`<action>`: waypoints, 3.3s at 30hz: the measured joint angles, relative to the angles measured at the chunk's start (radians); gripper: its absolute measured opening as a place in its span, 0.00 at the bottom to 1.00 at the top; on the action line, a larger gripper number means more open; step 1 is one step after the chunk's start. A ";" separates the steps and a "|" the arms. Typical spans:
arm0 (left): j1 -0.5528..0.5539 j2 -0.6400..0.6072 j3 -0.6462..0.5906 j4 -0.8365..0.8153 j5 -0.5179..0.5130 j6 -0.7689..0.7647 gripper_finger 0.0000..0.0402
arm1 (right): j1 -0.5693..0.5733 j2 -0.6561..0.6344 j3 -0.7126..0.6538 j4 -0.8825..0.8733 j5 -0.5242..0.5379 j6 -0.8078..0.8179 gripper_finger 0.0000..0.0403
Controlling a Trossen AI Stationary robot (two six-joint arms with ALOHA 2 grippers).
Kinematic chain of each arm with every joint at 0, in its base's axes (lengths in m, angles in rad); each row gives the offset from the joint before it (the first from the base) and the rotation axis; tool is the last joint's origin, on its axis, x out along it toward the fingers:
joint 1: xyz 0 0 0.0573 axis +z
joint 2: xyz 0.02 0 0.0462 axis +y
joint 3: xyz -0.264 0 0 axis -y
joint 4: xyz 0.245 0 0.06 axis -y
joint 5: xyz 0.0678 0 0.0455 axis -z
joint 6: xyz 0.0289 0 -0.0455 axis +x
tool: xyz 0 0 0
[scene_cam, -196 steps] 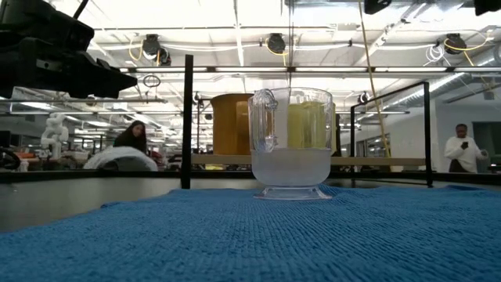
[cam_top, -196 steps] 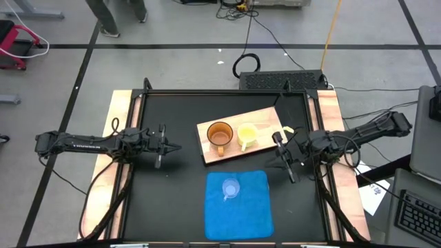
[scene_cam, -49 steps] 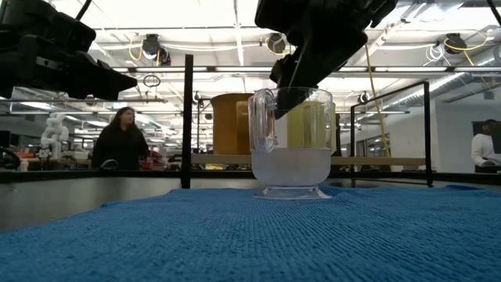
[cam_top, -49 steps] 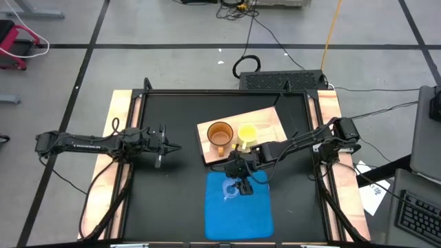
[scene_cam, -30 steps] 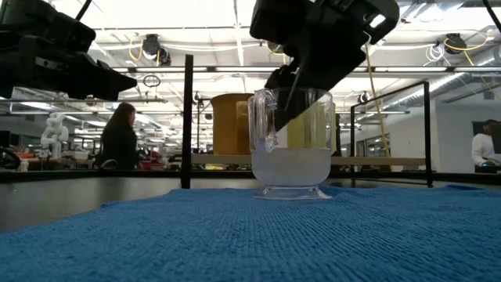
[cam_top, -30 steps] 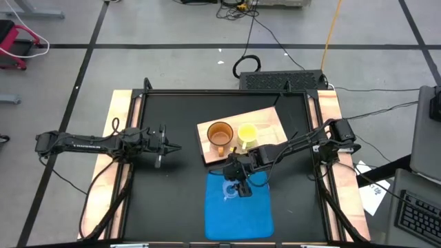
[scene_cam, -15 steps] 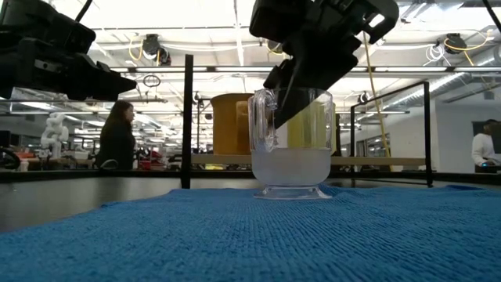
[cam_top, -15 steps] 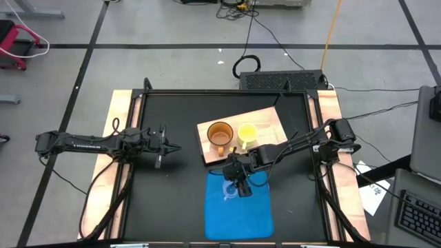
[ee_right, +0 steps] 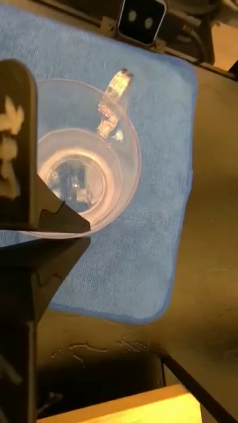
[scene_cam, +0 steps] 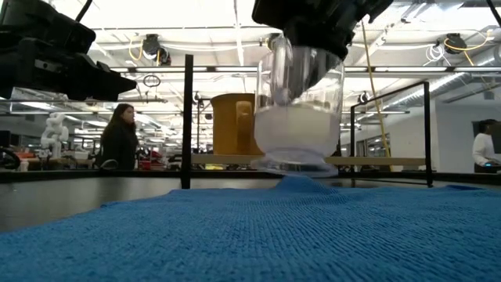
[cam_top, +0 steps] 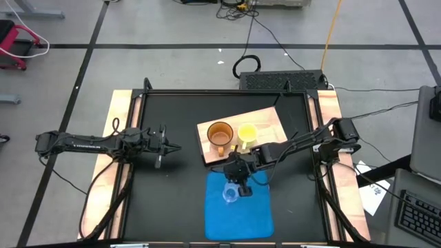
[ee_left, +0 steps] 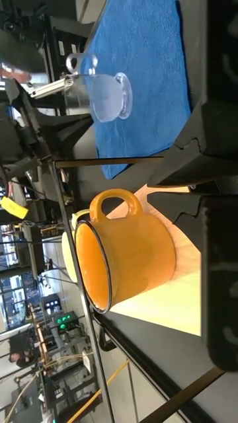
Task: Stack small to large cups/mugs on shelf
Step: Put the transparent mug on the shelf
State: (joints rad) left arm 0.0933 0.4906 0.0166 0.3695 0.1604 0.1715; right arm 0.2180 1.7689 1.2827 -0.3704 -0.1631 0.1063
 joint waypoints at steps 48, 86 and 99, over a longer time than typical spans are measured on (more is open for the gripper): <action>0.000 0.000 0.000 0.002 -0.002 0.000 0.06 | 0.085 -0.244 0.000 -0.429 0.118 0.042 0.00; 0.000 0.000 0.000 0.005 -0.003 -0.020 0.06 | 0.077 -0.646 -0.410 -0.309 0.193 0.222 0.00; 0.000 0.000 0.000 0.005 -0.003 0.000 0.06 | 0.056 -0.649 -0.421 -0.283 0.192 0.249 0.00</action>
State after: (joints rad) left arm 0.0929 0.4904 0.0166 0.3748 0.1570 0.1718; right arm 0.2737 1.1198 0.8619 -0.6537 0.0292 0.3553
